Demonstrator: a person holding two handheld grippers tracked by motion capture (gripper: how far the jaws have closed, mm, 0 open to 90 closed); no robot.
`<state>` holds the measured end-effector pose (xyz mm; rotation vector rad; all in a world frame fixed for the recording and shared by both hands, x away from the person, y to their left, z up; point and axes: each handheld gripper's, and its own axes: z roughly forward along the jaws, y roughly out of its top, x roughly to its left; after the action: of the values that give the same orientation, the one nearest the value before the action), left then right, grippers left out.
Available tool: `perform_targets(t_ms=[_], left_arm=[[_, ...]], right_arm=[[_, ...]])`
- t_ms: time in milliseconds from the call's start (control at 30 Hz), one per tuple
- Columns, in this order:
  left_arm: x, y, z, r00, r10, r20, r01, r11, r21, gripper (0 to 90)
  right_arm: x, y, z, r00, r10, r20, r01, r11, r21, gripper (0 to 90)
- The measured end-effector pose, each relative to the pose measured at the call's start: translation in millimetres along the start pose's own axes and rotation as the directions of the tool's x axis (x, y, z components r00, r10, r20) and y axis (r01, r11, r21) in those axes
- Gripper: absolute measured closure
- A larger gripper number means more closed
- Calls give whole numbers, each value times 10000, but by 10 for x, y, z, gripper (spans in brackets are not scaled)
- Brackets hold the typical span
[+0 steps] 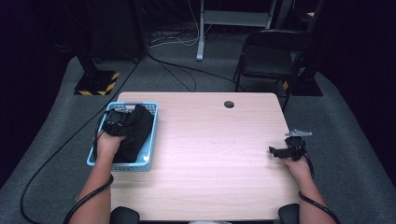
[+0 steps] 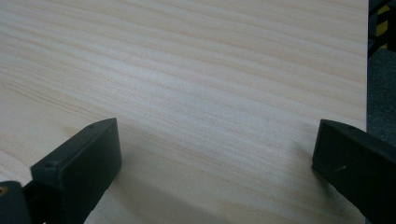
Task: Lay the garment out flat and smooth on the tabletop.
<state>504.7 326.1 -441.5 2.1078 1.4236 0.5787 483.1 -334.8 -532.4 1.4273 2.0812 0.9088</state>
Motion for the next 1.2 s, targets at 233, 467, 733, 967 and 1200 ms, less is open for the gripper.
perform_targets(t_ms=[233,467,733,967,1200], left_arm=[[29,54,-130,9999,-22,-101,20,9997,-229,700],[52,112,-248,9996,29,-286,-39,9994,-342,701],[62,184,-397,9992,84,-399,-107,9983,-575,701],[46,253,-423,9992,107,-396,-133,9977,-667,701],[7,352,-470,9990,237,-390,-263,9972,-699,701]], right_arm=[[0,0,0,10000,2,2,-2,10000,0,3],[1,-1,-1,10000,3,7,-3,10000,-2,4],[1,-1,-1,10000,2,7,-2,10000,-3,4],[1,-2,-3,10000,-2,13,2,10000,3,5],[1,-2,-4,10000,-2,18,2,10000,3,6]])
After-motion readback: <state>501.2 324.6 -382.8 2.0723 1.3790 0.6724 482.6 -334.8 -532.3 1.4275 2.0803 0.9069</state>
